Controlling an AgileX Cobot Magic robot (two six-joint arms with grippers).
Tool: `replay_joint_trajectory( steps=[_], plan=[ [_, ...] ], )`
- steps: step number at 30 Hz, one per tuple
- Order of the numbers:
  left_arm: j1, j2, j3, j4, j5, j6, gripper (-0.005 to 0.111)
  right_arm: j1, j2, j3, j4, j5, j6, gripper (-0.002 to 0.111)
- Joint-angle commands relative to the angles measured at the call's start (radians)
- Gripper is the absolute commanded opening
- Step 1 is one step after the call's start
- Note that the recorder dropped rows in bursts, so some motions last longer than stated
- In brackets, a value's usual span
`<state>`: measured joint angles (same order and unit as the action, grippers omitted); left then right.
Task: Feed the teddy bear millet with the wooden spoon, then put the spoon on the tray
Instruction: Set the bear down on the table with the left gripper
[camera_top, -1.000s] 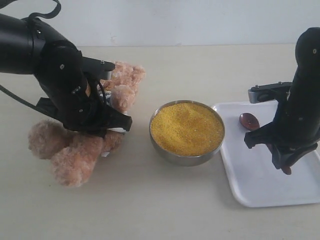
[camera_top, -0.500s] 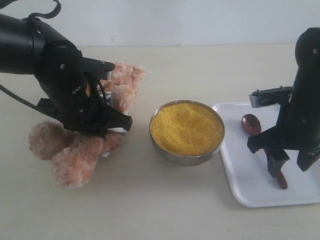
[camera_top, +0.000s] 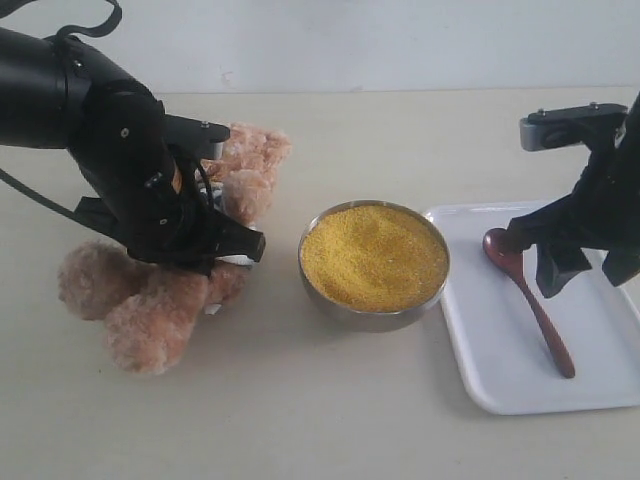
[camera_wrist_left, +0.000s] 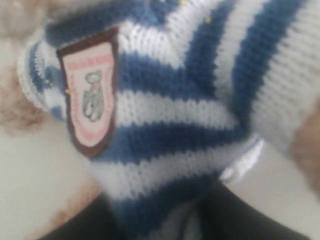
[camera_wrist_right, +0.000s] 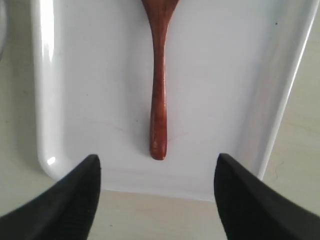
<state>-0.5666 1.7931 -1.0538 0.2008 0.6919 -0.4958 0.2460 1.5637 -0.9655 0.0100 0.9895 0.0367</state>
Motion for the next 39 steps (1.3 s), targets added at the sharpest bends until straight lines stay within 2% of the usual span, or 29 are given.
replay_joint_trajectory(
  steps=[1,8,11,39],
  plan=[
    [0.000,-0.005,-0.003,-0.029,-0.015,-0.006,0.014,-0.007,-0.047,-0.005,0.003,0.004,-0.001,0.061],
    [0.000,-0.005,-0.003,-0.036,-0.009,-0.006,0.048,-0.007,-0.055,-0.005,0.003,0.013,0.001,0.061],
    [0.000,-0.005,-0.003,-0.036,-0.008,-0.006,0.056,-0.007,-0.055,-0.005,0.003,0.013,-0.001,0.061],
    [0.000,-0.044,-0.005,-0.036,0.034,-0.002,0.076,-0.007,-0.055,-0.005,0.003,0.002,-0.012,0.061]
  ],
)
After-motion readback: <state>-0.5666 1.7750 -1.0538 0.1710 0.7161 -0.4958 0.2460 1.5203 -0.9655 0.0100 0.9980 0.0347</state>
